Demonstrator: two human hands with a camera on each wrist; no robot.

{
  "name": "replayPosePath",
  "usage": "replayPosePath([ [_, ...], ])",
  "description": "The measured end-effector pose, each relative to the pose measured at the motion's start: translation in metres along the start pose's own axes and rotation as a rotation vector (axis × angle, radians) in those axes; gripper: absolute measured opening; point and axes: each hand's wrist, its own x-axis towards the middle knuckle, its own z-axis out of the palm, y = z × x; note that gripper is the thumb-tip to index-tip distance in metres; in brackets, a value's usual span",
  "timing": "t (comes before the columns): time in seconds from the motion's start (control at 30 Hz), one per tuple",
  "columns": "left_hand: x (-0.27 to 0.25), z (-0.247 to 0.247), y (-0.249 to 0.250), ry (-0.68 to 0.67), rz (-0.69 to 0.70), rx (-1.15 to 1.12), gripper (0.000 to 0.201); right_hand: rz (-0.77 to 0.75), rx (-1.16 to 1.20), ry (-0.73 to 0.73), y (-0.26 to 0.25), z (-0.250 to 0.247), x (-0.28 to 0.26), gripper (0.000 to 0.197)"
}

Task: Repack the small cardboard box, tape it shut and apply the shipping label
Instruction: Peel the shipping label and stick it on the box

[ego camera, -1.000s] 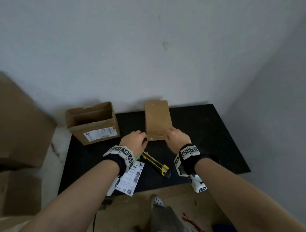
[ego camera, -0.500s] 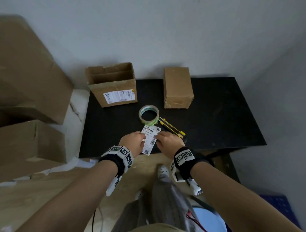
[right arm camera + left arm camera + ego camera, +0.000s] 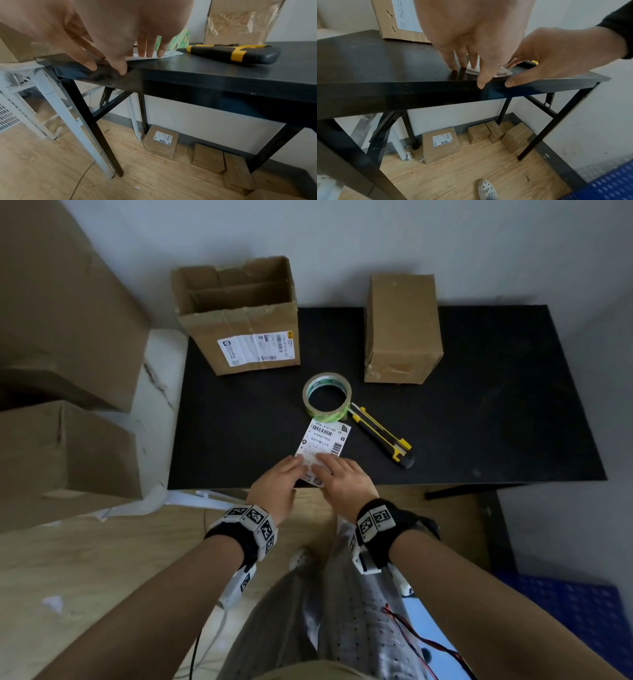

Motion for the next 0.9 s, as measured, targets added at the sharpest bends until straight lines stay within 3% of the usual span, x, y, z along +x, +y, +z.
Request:
replayPosePath([
  [0.1,0.002,-0.003,0.001,0.009,0.003,0.018,0.054,-0.012,0.008,0.029,-0.001,-0.002,0.001,0.039],
  [0.23,0.001,-0.006,0.002,0.000,0.002,0.037,0.043,0.000,0.020,-0.077,0.002,-0.006,0.002,0.032],
  [0.33,-0.002,-0.008,0.004,-0.001,-0.001,0.037,0.029,0.035,0.079,-0.153,0.001,-0.020,0.003,0.016],
  [0.43,-0.003,-0.017,0.009,0.050,-0.012,0.008,0.022,0.141,0.136,-0.161,-0.001,-0.044,0.005,0.020],
  [0.6,0.005,-0.058,0.027,0.146,-0.009,-0.121,0.015,0.298,0.299,-0.014,0.001,-0.093,0.011,0.022],
  [0.73,0.020,-0.095,0.047,0.386,0.070,-0.216,0.038,0.421,0.442,0.164,0.009,-0.127,0.017,0.018],
  [0.8,0.028,-0.111,0.059,0.471,0.110,-0.244,0.032,0.466,0.475,0.224,0.015,-0.145,0.019,0.019],
  [0.9,0.042,-0.129,0.079,0.404,0.182,-0.305,0.015,0.490,0.489,0.300,0.025,-0.166,0.024,0.019],
])
